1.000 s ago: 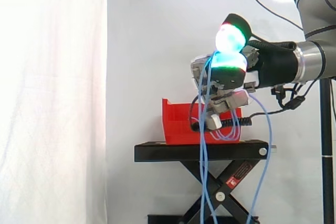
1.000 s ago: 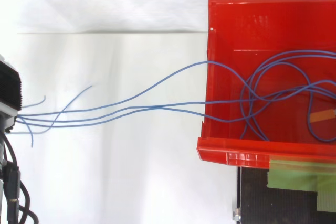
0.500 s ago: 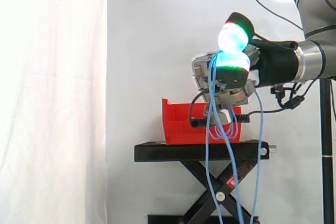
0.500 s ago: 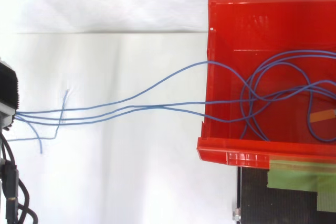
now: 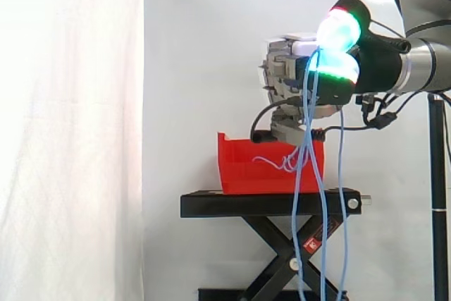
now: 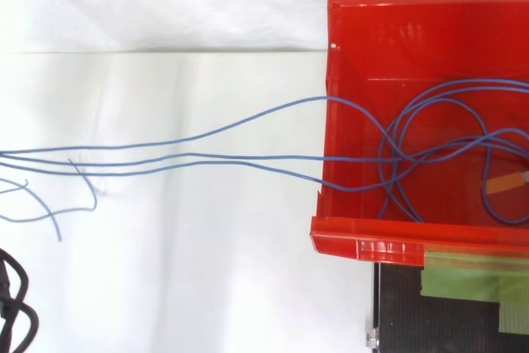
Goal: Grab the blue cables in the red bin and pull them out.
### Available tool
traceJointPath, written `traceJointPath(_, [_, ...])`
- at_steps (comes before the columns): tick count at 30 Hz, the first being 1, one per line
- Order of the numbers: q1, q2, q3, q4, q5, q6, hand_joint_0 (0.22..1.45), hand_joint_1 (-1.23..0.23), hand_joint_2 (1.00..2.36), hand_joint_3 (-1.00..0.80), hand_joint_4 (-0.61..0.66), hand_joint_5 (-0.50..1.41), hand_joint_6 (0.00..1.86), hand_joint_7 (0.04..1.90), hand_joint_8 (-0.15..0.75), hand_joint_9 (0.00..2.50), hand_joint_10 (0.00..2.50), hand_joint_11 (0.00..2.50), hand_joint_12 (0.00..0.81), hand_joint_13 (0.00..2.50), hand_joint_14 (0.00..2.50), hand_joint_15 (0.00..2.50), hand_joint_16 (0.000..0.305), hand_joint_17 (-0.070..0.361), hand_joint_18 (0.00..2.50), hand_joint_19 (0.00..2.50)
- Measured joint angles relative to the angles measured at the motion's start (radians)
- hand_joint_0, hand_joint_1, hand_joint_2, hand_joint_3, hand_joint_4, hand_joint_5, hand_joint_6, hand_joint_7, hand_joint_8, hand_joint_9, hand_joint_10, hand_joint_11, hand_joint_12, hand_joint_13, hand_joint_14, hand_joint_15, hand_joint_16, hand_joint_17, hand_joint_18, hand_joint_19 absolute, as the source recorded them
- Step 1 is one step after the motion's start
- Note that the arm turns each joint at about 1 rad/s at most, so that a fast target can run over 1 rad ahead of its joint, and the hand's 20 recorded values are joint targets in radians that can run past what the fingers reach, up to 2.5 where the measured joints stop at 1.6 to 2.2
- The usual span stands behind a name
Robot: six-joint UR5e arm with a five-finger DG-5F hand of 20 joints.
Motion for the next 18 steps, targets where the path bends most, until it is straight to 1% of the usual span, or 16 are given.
traceJointPath(4, [0.0, 0.0, 0.022, -0.002, -0.021, -0.028, 0.9, -0.76, 1.0, -1.0, -0.01, 0.91, 0.61, 0.75, 0.224, 1.32, 0.02, 1.54, 0.299, 1.38, 0.66, 1.64, 0.049, 0.11, 0.99, 0.9])
traceJointPath(11, [0.0, 0.0, 0.047, -0.005, -0.031, -0.062, 0.9, -0.77, 1.0, -1.0, -0.03, 0.9, 0.59, 0.74, 0.221, 1.32, 0.02, 1.53, 0.291, 1.38, 0.64, 1.63, 0.049, 0.11, 0.99, 0.9])
traceJointPath(14, [0.0, 0.0, 0.073, -0.006, -0.031, -0.087, 0.9, -0.77, 1.0, -1.0, -0.03, 0.87, 0.6, 0.73, 0.223, 1.32, 0.02, 1.54, 0.29, 1.39, 0.6, 1.65, 0.049, 0.11, 0.98, 0.9])
traceJointPath(18, [0.0, 0.0, 0.12, -0.01, -0.033, -0.136, 0.89, -0.78, 1.0, -1.0, -0.03, 0.86, 0.62, 0.71, 0.222, 1.32, 0.02, 1.54, 0.291, 1.39, 0.59, 1.65, 0.049, 0.11, 0.98, 0.9])
